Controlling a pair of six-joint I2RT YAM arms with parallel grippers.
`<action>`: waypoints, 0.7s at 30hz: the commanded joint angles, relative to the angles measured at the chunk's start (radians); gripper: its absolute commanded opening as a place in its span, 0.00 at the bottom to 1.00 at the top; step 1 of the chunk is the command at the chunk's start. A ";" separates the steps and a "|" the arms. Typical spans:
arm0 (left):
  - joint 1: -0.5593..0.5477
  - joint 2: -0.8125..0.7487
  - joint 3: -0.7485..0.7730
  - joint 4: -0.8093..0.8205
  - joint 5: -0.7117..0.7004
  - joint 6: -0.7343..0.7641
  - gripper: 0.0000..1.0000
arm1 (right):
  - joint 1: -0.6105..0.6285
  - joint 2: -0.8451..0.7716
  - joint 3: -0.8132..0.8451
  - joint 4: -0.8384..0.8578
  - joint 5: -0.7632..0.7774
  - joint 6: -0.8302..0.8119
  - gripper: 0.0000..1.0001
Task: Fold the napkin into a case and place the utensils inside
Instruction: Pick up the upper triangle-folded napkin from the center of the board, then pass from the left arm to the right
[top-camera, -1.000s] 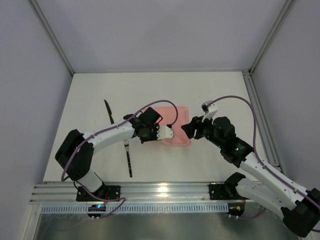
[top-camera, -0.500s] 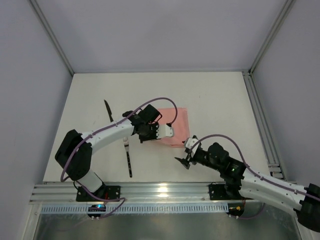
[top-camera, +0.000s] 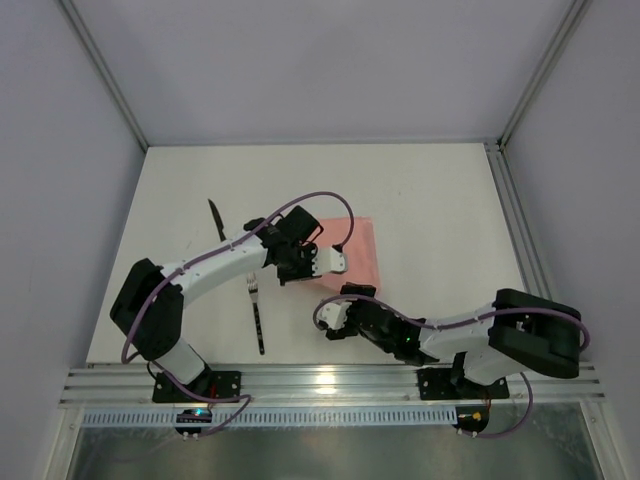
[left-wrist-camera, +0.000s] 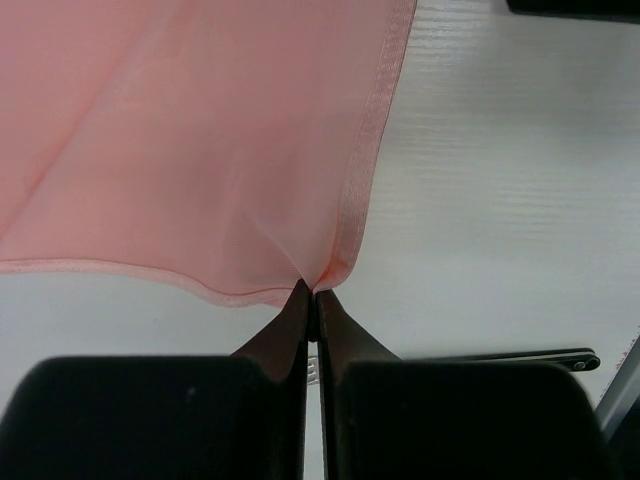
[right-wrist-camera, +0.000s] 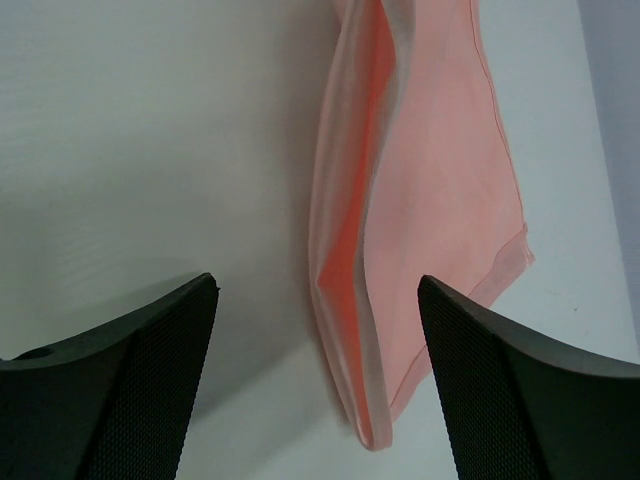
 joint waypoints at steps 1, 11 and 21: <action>0.005 -0.001 0.042 -0.023 0.039 0.005 0.00 | 0.011 0.121 0.062 0.210 0.113 -0.061 0.84; 0.023 -0.006 0.046 -0.049 0.075 0.020 0.00 | 0.013 0.349 0.154 0.218 0.170 -0.089 0.72; 0.041 -0.007 0.052 -0.072 0.125 0.028 0.00 | 0.013 0.464 0.255 0.164 0.239 -0.095 0.36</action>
